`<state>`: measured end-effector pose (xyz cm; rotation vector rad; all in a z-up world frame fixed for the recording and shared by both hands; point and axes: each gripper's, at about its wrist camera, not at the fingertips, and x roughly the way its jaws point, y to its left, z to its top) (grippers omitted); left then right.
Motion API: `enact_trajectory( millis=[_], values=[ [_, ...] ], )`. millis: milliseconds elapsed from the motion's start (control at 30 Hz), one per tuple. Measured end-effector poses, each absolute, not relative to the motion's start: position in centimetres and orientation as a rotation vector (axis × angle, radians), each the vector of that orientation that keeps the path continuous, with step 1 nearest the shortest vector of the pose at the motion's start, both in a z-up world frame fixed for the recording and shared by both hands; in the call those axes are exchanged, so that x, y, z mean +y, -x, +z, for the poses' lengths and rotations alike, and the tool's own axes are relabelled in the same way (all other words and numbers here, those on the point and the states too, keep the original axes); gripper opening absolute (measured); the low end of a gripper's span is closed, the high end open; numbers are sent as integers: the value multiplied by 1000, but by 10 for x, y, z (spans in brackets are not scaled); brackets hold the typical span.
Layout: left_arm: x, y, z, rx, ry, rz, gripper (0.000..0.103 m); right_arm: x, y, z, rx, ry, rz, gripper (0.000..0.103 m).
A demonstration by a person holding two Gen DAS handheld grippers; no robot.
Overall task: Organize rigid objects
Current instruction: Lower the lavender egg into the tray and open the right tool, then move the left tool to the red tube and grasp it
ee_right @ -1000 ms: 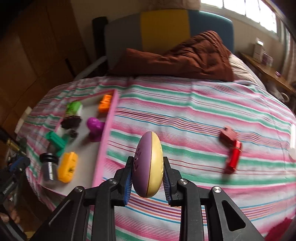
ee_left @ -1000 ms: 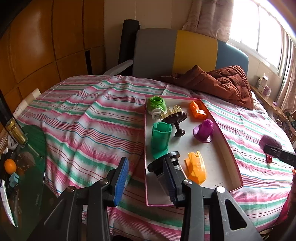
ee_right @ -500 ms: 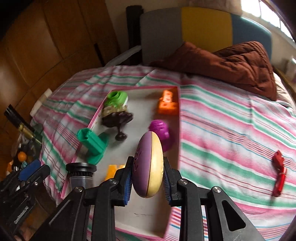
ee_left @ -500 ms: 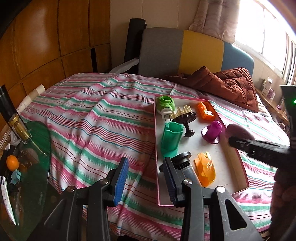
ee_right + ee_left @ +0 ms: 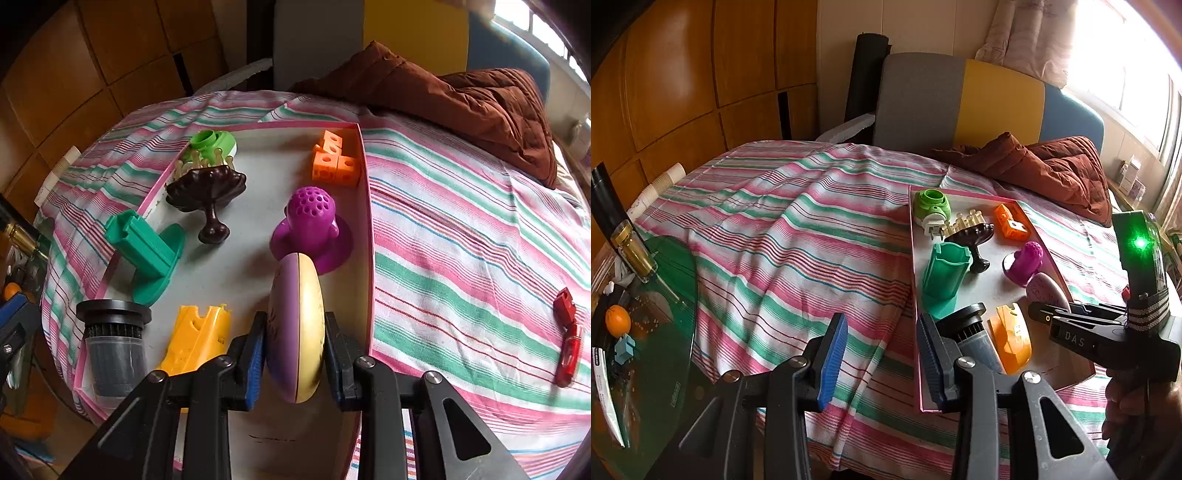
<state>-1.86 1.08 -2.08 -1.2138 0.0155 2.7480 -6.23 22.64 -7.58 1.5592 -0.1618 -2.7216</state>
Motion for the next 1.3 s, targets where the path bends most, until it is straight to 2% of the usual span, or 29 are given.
enact_trajectory(
  millis=[333,400,467,633,733,800,1300],
  values=[
    [11,17,-18,32,1210,2754,39,231,56,-67,-202,-1526,-2739,30],
    [11,17,-17,35,1209,2757,39,232,55,-65,-210,-1518,-2742,32],
    [12,16,-17,40,1207,2759,39,233,54,-63,-218,-1509,-2756,43],
    [14,14,-16,55,1198,2758,39,242,46,-52,-274,-1454,-2763,43],
    [19,12,-14,76,1185,2756,39,249,40,-43,-285,-1414,-2796,49],
    [22,12,-12,86,1178,2753,39,258,34,-36,-308,-1396,-2813,49],
    [103,14,10,135,1076,2565,39,433,-50,-4,-563,-1423,-3219,52]
  ],
)
